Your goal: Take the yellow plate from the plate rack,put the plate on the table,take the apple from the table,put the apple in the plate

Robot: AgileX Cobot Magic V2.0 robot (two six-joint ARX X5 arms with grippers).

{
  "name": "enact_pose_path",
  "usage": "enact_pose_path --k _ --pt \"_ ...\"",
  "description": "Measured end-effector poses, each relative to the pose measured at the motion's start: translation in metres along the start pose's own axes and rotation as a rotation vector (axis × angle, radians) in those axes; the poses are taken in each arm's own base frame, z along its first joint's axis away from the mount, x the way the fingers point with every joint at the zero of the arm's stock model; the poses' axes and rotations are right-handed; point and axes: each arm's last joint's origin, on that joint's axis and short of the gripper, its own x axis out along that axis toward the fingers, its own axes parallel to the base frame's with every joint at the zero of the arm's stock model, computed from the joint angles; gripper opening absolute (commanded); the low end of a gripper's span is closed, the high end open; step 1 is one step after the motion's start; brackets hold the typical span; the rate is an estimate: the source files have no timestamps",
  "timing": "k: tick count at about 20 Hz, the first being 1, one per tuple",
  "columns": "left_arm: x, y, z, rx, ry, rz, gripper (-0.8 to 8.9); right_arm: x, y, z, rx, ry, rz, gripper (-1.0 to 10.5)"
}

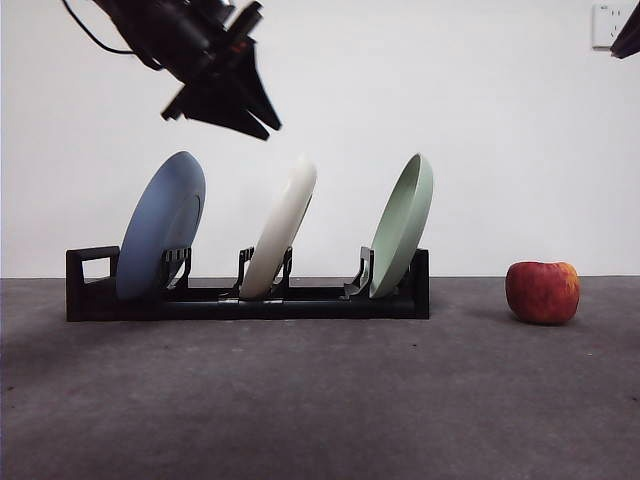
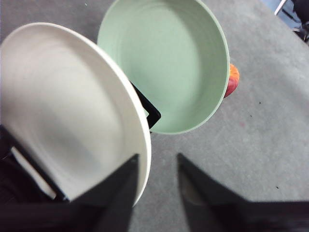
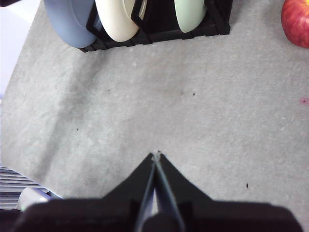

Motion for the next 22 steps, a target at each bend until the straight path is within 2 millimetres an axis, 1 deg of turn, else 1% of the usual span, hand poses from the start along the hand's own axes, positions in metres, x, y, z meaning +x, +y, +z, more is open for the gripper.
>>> enact_pose_path --k 2,3,5,10,15,17,19,20,21,22 --pt "0.011 -0.002 0.0 0.012 0.014 -0.003 6.98 0.0 0.0 -0.001 0.008 0.011 -0.001 0.0" --pt "0.015 -0.002 -0.001 0.019 0.023 0.015 7.27 0.0 0.0 -0.002 0.011 0.015 -0.002 0.0" --pt "0.022 -0.005 -0.001 0.028 0.034 0.044 7.32 0.0 0.0 -0.002 0.012 0.018 -0.002 0.0" --pt "0.029 -0.011 0.0 0.061 0.023 0.033 7.26 0.0 0.0 -0.002 0.013 0.018 -0.002 0.0" --pt "0.037 -0.022 0.004 0.104 -0.004 0.069 7.22 0.0 0.0 -0.002 0.013 0.017 -0.007 0.0" --pt "0.04 -0.022 0.003 0.102 0.003 0.067 7.18 0.0 0.0 -0.002 0.013 0.017 -0.007 0.0" --pt "0.048 -0.018 0.0 0.083 0.023 0.067 7.11 0.0 0.0 -0.002 0.013 0.017 -0.007 0.0" --pt "0.054 -0.015 -0.003 0.07 0.038 0.068 6.31 0.0 -0.001 -0.002 0.014 0.019 -0.008 0.0" --pt "0.06 -0.011 -0.006 0.055 0.058 0.075 4.74 0.0 -0.001 -0.002 0.014 0.019 -0.008 0.0" --pt "0.063 -0.01 -0.008 0.049 0.069 0.079 3.55 0.0 -0.001 -0.002 0.014 0.019 -0.007 0.0"
